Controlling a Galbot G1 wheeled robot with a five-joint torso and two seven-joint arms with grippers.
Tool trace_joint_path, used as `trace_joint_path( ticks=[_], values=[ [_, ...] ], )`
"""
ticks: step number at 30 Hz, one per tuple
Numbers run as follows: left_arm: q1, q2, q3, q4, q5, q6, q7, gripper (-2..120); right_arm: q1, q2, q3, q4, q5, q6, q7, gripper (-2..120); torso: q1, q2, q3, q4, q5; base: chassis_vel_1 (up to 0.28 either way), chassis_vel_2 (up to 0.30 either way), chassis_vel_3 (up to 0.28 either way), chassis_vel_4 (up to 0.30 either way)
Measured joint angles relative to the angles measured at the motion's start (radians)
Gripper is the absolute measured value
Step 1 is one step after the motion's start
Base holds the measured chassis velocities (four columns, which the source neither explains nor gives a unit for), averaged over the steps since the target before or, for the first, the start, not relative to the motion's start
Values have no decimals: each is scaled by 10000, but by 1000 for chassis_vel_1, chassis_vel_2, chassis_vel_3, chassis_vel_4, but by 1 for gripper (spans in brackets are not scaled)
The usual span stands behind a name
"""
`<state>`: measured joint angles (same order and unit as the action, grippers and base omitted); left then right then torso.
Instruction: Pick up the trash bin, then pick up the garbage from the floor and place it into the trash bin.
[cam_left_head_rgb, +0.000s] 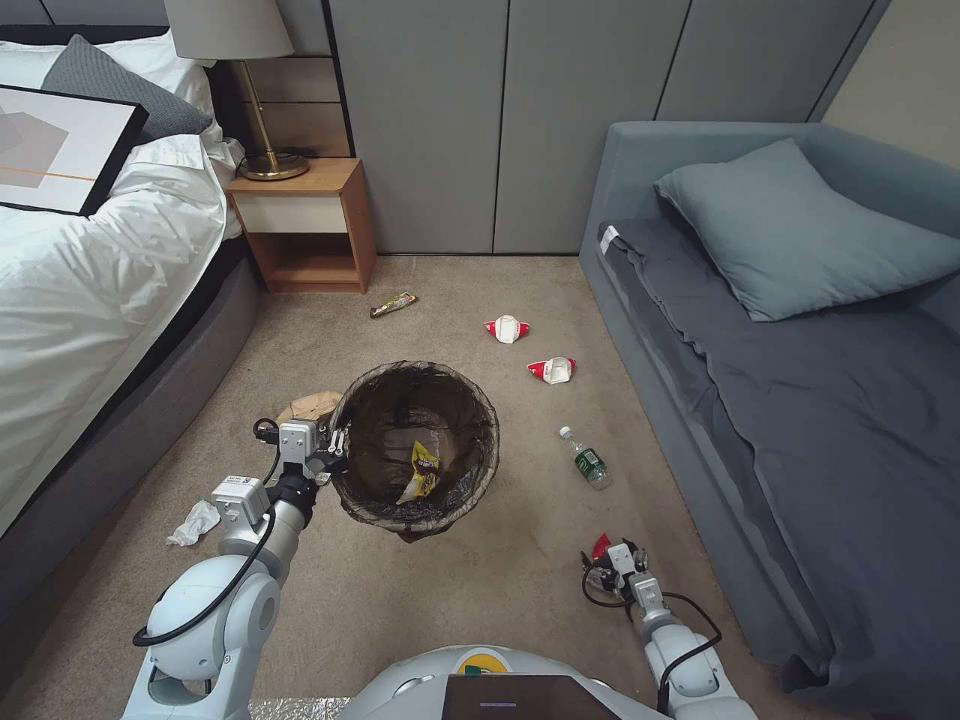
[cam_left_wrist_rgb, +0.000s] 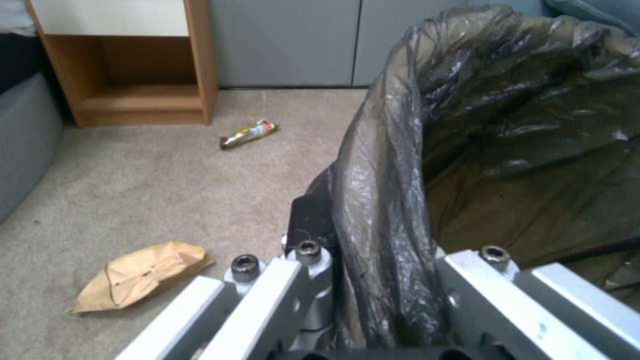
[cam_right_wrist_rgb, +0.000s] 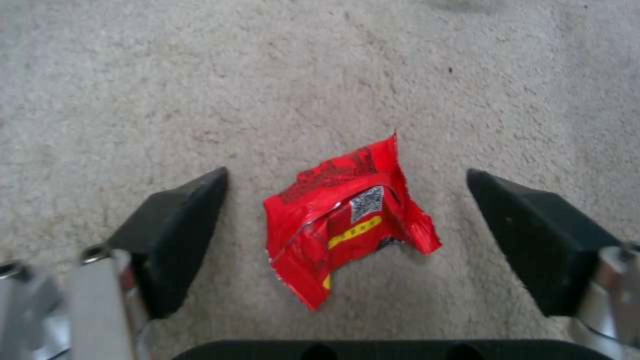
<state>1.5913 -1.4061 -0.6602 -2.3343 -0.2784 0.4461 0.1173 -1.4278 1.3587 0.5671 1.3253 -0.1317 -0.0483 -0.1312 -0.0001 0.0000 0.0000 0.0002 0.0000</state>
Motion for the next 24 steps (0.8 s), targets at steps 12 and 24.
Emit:
trace_joint_path(
  ticks=[12,24],
  values=[
    [36,5,-5,5,1,-84,12,7,-398,94,-42,406,-112,17,185,43,0,0,0,-3,-1,0,0,0,0],
    [47,9,-16,5,6,-108,14,7,-438,145,-32,397,-172,114,232,0,1,0,1,-3,-1,0,0,0,0]
  ],
)
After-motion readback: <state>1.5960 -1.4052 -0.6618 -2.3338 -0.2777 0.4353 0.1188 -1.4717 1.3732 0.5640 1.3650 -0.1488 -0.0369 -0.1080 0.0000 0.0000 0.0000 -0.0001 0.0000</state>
